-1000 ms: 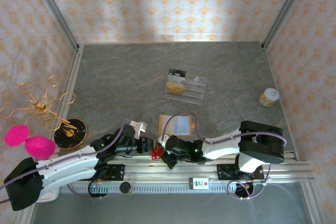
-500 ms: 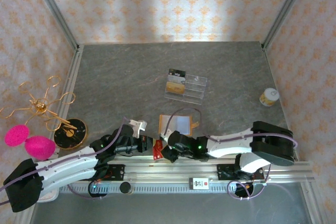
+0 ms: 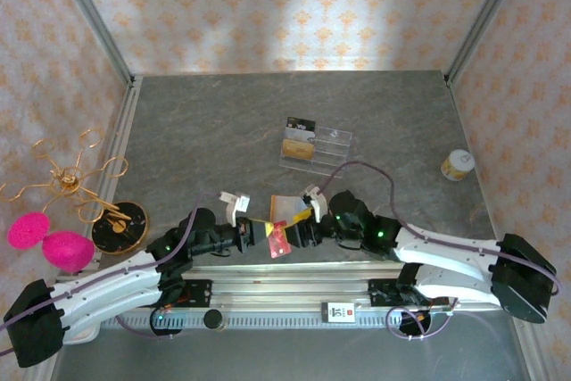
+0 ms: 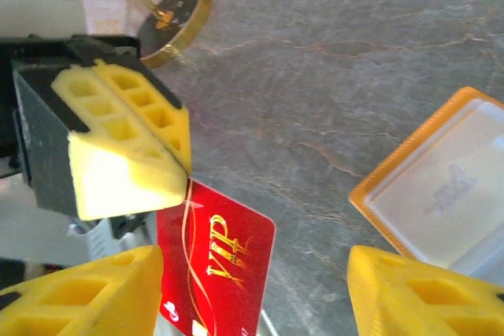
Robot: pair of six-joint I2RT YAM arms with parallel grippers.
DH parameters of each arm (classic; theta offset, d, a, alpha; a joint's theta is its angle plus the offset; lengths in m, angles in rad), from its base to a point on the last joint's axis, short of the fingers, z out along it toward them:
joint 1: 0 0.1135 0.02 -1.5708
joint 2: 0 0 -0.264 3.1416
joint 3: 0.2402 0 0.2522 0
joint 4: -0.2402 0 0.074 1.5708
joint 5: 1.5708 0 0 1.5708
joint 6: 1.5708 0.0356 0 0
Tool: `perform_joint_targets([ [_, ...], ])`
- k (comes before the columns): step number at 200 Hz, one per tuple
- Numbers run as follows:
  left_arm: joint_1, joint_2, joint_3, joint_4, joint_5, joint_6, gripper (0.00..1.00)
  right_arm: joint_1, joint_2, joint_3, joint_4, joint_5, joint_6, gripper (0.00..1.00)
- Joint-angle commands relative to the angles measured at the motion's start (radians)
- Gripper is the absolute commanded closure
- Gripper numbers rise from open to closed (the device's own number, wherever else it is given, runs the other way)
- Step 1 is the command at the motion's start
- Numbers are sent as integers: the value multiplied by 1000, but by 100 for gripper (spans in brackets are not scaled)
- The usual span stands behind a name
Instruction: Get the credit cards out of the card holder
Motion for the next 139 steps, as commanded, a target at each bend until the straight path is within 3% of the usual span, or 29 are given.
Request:
perform_joint_targets([
  [1,0,14,51,87,78,54,100,-4,-33,-4,31,-101,9,36],
  [40,0,24,63,128,127,52,100,-5,-35,-8,63,-159,28,40],
  [47,0,29,66,127,123,50,100,-5,-32,-4,71,-174,31,46],
  [71,0,44,89,117,98,36,100,-5,-8,18,83,-199,34,87],
  [82,0,34,95,131,74,23,77,-5,-2,26,93,-195,37,100],
  [98,0,-3,92,161,11,14,52,-5,-11,44,121,-132,59,100],
  [116,0,-53,73,206,-63,21,40,-6,-43,63,159,2,84,100],
  [139,0,-91,37,301,-109,23,36,-5,-80,68,264,151,125,100],
])
